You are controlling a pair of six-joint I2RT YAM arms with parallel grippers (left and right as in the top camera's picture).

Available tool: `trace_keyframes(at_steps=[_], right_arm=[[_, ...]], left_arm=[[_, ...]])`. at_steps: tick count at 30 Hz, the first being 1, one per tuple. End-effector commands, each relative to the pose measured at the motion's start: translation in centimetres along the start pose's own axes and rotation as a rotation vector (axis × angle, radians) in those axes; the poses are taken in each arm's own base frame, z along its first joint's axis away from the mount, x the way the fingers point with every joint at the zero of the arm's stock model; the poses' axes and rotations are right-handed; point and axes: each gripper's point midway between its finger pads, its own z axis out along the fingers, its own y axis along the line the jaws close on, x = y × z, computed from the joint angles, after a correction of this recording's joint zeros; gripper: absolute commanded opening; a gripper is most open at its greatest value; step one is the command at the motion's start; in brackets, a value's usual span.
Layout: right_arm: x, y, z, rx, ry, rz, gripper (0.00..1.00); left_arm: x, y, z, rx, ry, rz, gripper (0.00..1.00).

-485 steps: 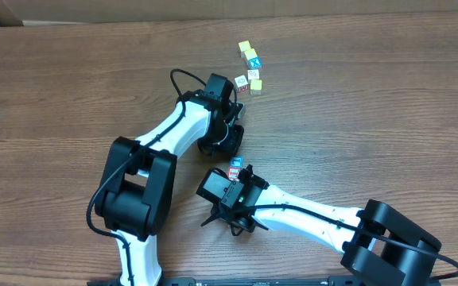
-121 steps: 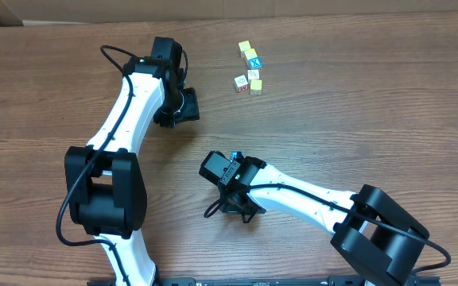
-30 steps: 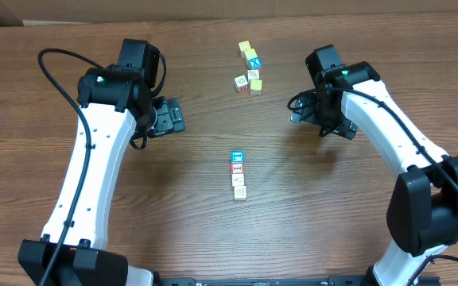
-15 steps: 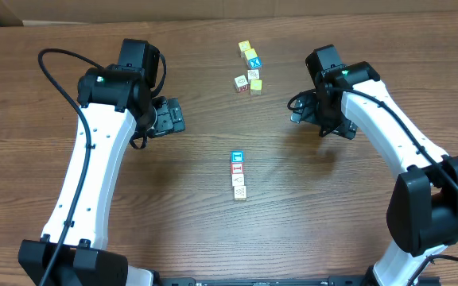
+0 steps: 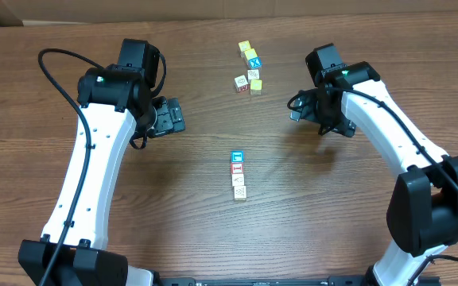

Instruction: Flip 4 blocks

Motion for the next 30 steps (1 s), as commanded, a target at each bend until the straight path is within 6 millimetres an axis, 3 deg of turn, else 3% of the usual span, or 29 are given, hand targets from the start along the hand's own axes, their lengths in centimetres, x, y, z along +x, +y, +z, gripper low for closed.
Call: trace_keyframes(at_steps=[1, 6, 11, 15, 20, 25, 30], right_arm=[[-2.2, 0.9, -3.9, -0.075, -0.131, 0.009, 1.00], [-5.0, 2.6, -9.9, -0.227, -0.335, 0.017, 1.00], [-6.3, 2.8, -18.5, -0.344, -0.580, -0.109, 1.00], [-5.7, 1.6, -25.2, -0.385, -0.763, -0.235, 1.00], [-2.8, -1.2, -32.2, -0.411, -0.947, -0.328, 1.00], [0.7, -4.6, -35.3, -0.424, -1.059, -0.335, 1.00], [4.2, -8.3, -34.3, -0.412, -1.103, -0.299, 1.00]], left_arm=[[0.0, 0.4, 0.1, -0.016, -0.002, -0.017, 1.00], [0.0, 0.4, 0.1, -0.016, -0.002, -0.017, 1.00], [0.0, 0.4, 0.1, -0.016, -0.002, -0.017, 1.00], [0.0, 0.4, 0.1, -0.016, -0.002, -0.017, 1.00], [0.0, 0.4, 0.1, -0.016, -0.002, -0.017, 1.00], [0.0, 0.4, 0.1, -0.016, -0.002, -0.017, 1.00], [0.0, 0.4, 0.1, -0.016, -0.002, -0.017, 1.00]])
